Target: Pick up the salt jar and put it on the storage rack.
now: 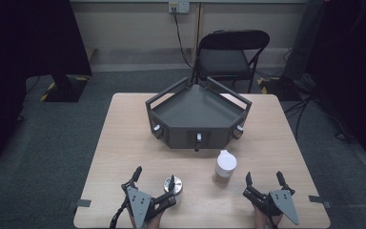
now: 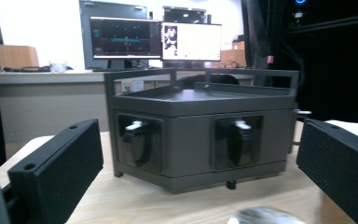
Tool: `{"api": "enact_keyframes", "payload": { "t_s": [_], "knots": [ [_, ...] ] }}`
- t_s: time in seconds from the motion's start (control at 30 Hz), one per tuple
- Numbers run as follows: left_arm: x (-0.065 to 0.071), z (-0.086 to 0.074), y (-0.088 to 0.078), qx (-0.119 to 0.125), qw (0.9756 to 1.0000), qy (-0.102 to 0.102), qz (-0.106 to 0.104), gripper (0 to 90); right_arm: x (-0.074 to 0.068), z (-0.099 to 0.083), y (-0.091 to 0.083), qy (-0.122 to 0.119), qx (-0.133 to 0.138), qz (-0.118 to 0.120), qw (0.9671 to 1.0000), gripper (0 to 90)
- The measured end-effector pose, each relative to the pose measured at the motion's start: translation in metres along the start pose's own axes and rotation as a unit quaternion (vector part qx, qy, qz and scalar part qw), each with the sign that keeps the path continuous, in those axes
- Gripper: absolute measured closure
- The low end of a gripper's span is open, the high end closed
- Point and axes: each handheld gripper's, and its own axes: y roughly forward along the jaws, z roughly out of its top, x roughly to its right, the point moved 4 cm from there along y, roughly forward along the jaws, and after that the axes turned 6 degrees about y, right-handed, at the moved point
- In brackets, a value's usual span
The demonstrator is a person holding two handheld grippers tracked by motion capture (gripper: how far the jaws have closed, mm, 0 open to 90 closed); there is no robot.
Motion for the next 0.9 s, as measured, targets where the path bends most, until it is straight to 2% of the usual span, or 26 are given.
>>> {"api": "enact_keyframes", "payload": {
  "t_s": [0.13,0.37,0.47,0.73,0.9],
  "knots": [
    [0.008,-0.002,-0.002,-0.004,0.9999,0.001,-0.011,0.0,0.000,0.000,0.000,0.000,0.000,0.000,1.0000,0.0],
    [0.015,-0.011,-0.001,-0.026,0.9989,-0.017,-0.035,2.6,0.000,0.000,0.000,0.000,0.000,0.000,1.0000,0.0],
    [0.019,-0.015,0.000,-0.035,0.9986,-0.008,-0.040,4.4,0.000,0.000,0.000,0.000,0.000,0.000,1.0000,0.0],
    [0.022,-0.025,0.005,-0.058,0.9973,-0.017,-0.041,9.8,0.000,0.000,0.000,0.000,0.000,0.000,1.0000,0.0],
    [0.020,-0.031,0.006,-0.064,0.9966,-0.020,-0.048,18.7,0.000,0.000,0.000,0.000,0.000,0.000,1.0000,0.0]
  ]
}}
